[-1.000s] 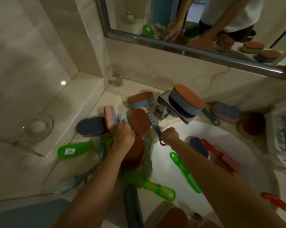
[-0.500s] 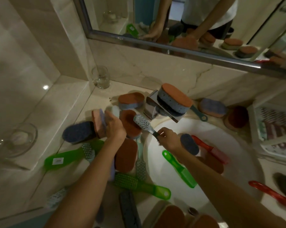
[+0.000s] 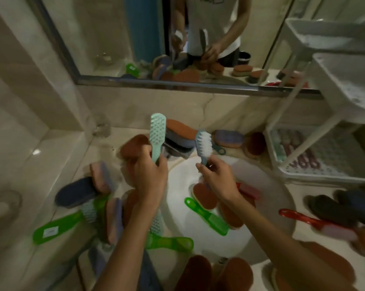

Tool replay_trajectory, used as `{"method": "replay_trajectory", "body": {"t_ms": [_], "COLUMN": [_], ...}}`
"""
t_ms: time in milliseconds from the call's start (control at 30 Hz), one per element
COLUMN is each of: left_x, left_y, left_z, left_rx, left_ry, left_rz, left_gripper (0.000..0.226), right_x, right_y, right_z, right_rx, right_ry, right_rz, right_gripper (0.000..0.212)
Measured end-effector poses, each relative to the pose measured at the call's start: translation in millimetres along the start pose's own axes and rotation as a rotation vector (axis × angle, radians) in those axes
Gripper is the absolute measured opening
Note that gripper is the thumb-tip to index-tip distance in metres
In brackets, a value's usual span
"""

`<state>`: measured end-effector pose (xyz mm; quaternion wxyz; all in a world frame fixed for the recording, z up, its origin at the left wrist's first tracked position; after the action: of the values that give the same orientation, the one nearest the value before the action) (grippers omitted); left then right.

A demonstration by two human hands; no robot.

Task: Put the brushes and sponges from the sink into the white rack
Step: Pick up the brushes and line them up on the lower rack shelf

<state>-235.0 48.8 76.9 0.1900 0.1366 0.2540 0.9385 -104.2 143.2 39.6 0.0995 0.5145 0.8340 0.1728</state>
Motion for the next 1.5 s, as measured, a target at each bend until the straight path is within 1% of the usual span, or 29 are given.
{"method": "replay_trajectory", "body": {"t_ms": [67,133,200,267,333,433,500,567,600,700,733,800,867,900,967,1033,1100,1200,1300,1500], "left_x": [-18,-39,-64,-88,-113,-148,-168,-184,-191,-200,-200,-196,-190,-187,-182,-177,-171,-162,-159,-156], "left_y": [-19,-42,-68,-93,-119,-158,-185,-211,-224,-265,-276,-296,-312,-316,-326,-335,-340,-345,-349,-349], "left_z": [20,40,57,71,87,108,122,137,144,160,164,171,176,178,181,181,179,176,175,173], "left_rx": [0.011,0.015,0.028,0.028,0.049,0.091,0.118,0.133,0.137,0.153,0.149,0.108,0.075,0.068,0.029,0.016,0.010,0.016,0.002,-0.065], "left_ry": [-0.088,-0.154,-0.210,-0.255,-0.305,-0.320,-0.321,-0.309,-0.270,-0.120,-0.070,0.011,0.083,0.116,0.202,0.279,0.331,0.362,0.401,0.506], "left_rz": [-0.114,-0.296,-0.490,-0.650,-0.761,-0.847,-0.855,-0.840,-0.846,-0.882,-0.883,-0.867,-0.843,-0.832,-0.803,-0.786,-0.765,-0.734,-0.730,-0.718], "left_gripper": [0.014,0.009,0.008,0.007,0.009,0.011,0.012,0.015,0.016,0.012,0.012,0.015,0.022,0.022,0.014,0.017,0.026,0.032,0.032,0.028], "right_x": [-8,-16,-26,-36,-46,-54,-52,-42,-35,-6,6,31,54,63,81,96,107,118,127,138], "right_y": [36,71,106,139,170,215,244,274,288,326,335,349,358,360,362,360,354,345,337,319], "right_z": [10,26,45,65,85,112,131,148,155,176,182,187,187,187,190,196,204,212,216,221], "right_rx": [0.003,0.007,0.004,0.006,0.008,0.027,0.024,-0.034,-0.083,-0.285,-0.358,-0.469,-0.567,-0.605,-0.661,-0.707,-0.733,-0.766,-0.742,-0.597], "right_ry": [-0.036,-0.077,-0.116,-0.158,-0.180,-0.216,-0.242,-0.258,-0.270,-0.309,-0.319,-0.309,-0.291,-0.293,-0.316,-0.337,-0.343,-0.318,-0.286,-0.297], "right_rz": [0.094,0.166,0.242,0.290,0.319,0.366,0.393,0.396,0.383,0.285,0.247,0.189,0.138,0.119,0.081,0.052,0.031,0.031,0.066,0.113], "right_gripper": [0.013,0.009,0.010,0.011,0.012,0.015,0.019,0.013,0.012,0.025,0.027,0.023,0.021,0.025,0.028,0.028,0.029,0.030,0.032,0.030]}}
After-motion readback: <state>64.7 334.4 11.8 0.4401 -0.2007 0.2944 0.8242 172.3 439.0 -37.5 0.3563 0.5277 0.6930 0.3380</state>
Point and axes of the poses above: each hand's wrist, its own x-axis towards the middle knuckle, its own y-axis out of the back of the hand, z = x × y, the point moved 2 cm from there along x, towards the middle knuckle, and after that the axes turned 5 degrees about z, right-handed, at the moved point
